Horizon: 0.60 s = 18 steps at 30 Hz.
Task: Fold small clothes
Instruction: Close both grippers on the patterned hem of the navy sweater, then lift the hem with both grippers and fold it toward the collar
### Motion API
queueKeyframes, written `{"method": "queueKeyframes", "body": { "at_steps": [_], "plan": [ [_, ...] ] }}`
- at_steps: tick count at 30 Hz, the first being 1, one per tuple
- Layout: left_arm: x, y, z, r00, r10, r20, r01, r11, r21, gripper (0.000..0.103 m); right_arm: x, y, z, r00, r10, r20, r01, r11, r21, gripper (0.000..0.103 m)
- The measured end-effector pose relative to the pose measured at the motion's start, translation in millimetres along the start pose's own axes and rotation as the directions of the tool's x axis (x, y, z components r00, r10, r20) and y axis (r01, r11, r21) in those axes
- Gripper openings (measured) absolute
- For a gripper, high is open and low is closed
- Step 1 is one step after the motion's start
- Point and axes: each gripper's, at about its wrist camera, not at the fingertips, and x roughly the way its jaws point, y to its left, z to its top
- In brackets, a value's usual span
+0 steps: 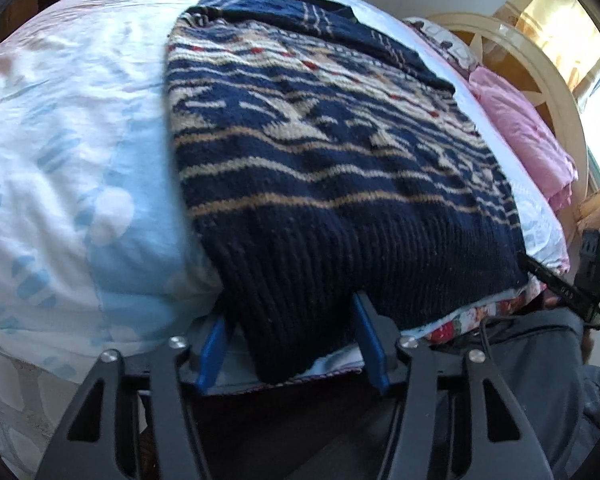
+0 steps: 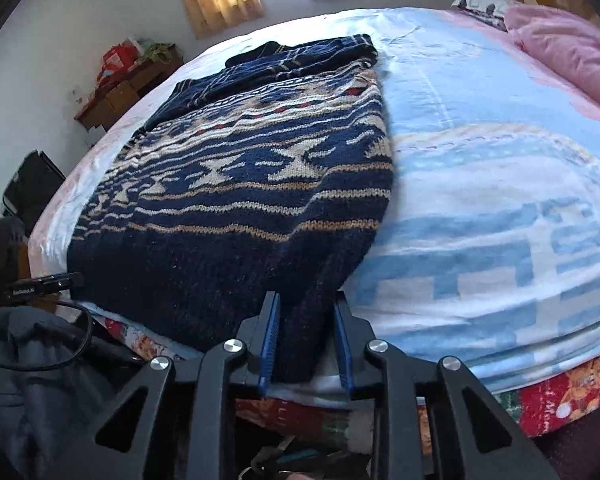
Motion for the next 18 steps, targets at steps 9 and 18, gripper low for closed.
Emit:
{"method": "queueKeyframes", "body": {
  "at_steps": [9, 18],
  "plan": [
    [-26.8, -6.9, 3.4, 0.998, -0.035, 0.051, 0.030, 0.996, 0.085, 0.011, -18.5, -5.5, -1.6, 0.993, 0.082, 0.083, -0.082, 0.997, 0.005, 0.005],
    [-54.8, 12.8, 12.8, 0.961, -0.201, 0.191, 0.199, 0.980, 0.026, 0.010, -41.7, -13.2, 2.9, 0.965, 0.171, 0.199, -0.182, 0.983, 0.038, 0.005]
  ]
}}
